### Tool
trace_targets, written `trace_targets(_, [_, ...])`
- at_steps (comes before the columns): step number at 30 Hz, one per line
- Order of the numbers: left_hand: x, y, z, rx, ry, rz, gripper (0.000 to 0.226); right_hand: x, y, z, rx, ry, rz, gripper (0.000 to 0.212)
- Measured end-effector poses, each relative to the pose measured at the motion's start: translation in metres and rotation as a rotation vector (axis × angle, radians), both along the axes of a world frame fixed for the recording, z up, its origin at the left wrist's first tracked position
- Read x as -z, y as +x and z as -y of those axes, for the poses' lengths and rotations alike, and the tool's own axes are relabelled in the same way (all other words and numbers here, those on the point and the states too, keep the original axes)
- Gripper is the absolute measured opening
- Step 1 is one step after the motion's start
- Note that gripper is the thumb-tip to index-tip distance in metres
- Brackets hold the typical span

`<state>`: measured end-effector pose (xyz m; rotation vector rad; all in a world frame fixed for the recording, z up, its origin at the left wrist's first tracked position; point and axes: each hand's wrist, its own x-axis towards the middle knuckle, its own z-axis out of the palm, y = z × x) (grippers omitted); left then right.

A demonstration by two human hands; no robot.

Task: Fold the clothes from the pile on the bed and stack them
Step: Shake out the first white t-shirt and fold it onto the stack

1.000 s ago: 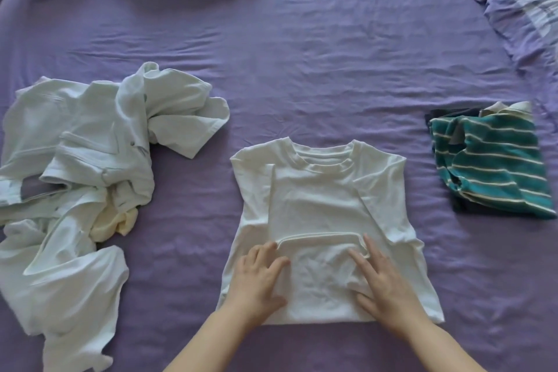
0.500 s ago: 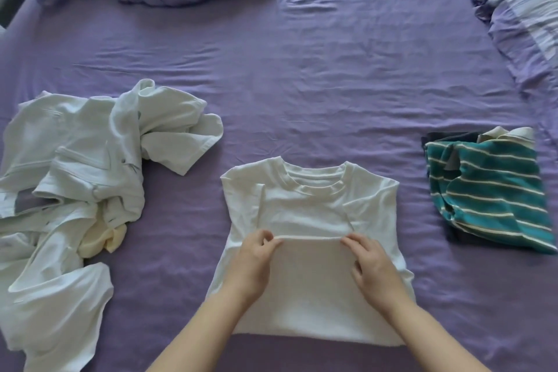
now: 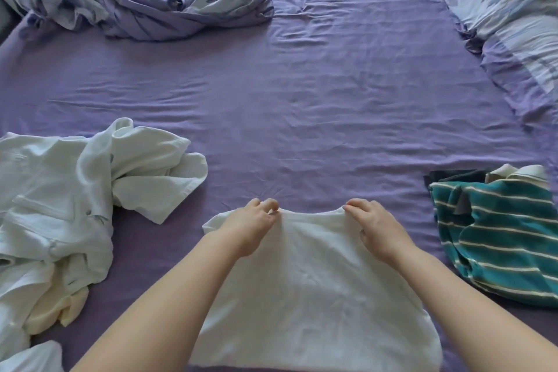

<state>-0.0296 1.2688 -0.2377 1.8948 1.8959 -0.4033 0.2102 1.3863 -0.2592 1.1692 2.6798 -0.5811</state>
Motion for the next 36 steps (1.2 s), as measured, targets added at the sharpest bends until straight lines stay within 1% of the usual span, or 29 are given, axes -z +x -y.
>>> trace_targets(2, [0.009, -0.006, -0.004, 0.004, -0.008, -0.011, 0.078, 0.011, 0.002, -0.005, 0.031, -0.004, 0.033, 0.065])
trace_targets(4, [0.013, -0.012, -0.006, 0.002, 0.002, -0.084, 0.082, 0.013, 0.005, -0.006, 0.066, 0.054, 0.056, 0.06])
trace_targets(6, [0.011, -0.009, -0.005, -0.042, 0.079, -0.177, 0.077, 0.008, 0.006, 0.0, 0.023, 0.23, -0.002, 0.052])
trace_targets(7, [0.008, -0.002, -0.003, -0.093, 0.168, -0.16, 0.073, 0.006, 0.007, 0.006, -0.012, 0.317, -0.07, 0.048])
trace_targets(8, [0.006, 0.009, -0.001, -0.141, 0.289, -0.09, 0.069, 0.003, 0.007, 0.013, -0.057, 0.389, -0.121, 0.045])
trace_targets(9, [0.005, 0.025, 0.002, -0.172, 0.423, 0.031, 0.064, 0.003, 0.006, 0.022, -0.106, 0.429, -0.144, 0.047])
trace_targets(10, [0.007, 0.044, 0.007, -0.183, 0.542, 0.159, 0.06, 0.003, 0.005, 0.033, -0.145, 0.422, -0.149, 0.048])
trace_targets(11, [0.011, 0.064, 0.013, -0.191, 0.608, 0.26, 0.056, 0.006, 0.003, 0.045, -0.168, 0.4, -0.169, 0.047])
trace_targets(12, [0.015, 0.083, 0.02, -0.208, 0.614, 0.338, 0.054, 0.011, 0.001, 0.057, -0.188, 0.351, -0.195, 0.046])
trace_targets(14, [0.03, 0.109, 0.037, -0.241, 0.562, 0.425, 0.049, 0.023, 0.001, 0.08, -0.213, 0.239, -0.19, 0.045])
trace_targets(15, [0.04, 0.114, 0.046, -0.241, 0.544, 0.413, 0.046, 0.029, 0.004, 0.087, -0.216, 0.204, -0.169, 0.045])
trace_targets(17, [0.056, 0.11, 0.06, -0.203, 0.509, 0.258, 0.046, 0.038, 0.014, 0.089, -0.191, 0.213, -0.131, 0.044])
trace_targets(19, [0.065, 0.096, 0.069, -0.143, 0.439, 0.093, 0.05, 0.04, 0.022, 0.079, -0.139, 0.227, -0.052, 0.057])
trace_targets(21, [0.067, 0.081, 0.069, -0.097, 0.338, 0.017, 0.059, 0.038, 0.025, 0.068, -0.114, 0.226, 0.032, 0.064])
trace_targets(24, [0.065, 0.064, 0.059, -0.11, 0.253, -0.053, 0.066, 0.035, 0.023, 0.06, -0.095, 0.175, 0.128, 0.066])
trace_targets(26, [0.067, 0.053, 0.052, -0.164, 0.243, -0.051, 0.069, 0.034, 0.02, 0.06, -0.058, 0.151, 0.142, 0.067])
trace_targets(29, [0.07, 0.033, 0.046, -0.326, 0.232, -0.029, 0.068, 0.038, 0.018, 0.06, -0.016, 0.128, 0.136, 0.07])
trace_targets(33, [0.066, 0.024, 0.041, -0.353, 0.172, -0.065, 0.075, 0.047, 0.021, 0.056, -0.033, 0.159, 0.17, 0.07])
trace_targets(36, [0.058, 0.043, 0.04, -0.379, 0.183, -0.055, 0.078, 0.046, 0.03, 0.057, 0.009, 0.154, 0.17, 0.072])
